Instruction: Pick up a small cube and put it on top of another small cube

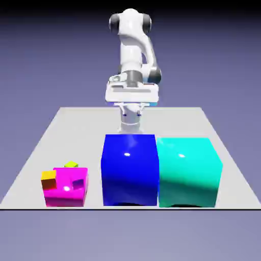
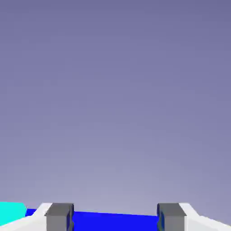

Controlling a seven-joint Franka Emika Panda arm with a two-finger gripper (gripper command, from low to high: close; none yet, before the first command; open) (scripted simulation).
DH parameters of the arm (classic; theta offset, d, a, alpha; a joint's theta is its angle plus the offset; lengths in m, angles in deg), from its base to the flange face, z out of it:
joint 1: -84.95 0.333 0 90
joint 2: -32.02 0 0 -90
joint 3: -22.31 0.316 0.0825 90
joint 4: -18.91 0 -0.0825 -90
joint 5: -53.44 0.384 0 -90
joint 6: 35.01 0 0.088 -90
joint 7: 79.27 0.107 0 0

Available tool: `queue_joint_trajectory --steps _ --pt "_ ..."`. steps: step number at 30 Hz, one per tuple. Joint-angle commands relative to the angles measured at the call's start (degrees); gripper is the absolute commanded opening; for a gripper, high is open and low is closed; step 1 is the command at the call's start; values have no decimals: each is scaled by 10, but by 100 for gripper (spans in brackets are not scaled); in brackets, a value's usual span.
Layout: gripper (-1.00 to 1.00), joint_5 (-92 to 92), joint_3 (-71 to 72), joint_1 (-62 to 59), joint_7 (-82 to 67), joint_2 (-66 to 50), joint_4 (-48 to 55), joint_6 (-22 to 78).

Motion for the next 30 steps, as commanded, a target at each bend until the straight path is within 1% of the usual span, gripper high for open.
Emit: queue_joint_trajectory --steps 1,29,30 --pt "0 -3 6 -21 0 -15 6 9" --pt "0 -88 160 -602 -2 -428 161 273" --pt "0 -97 175 -601 -8 -432 157 276"
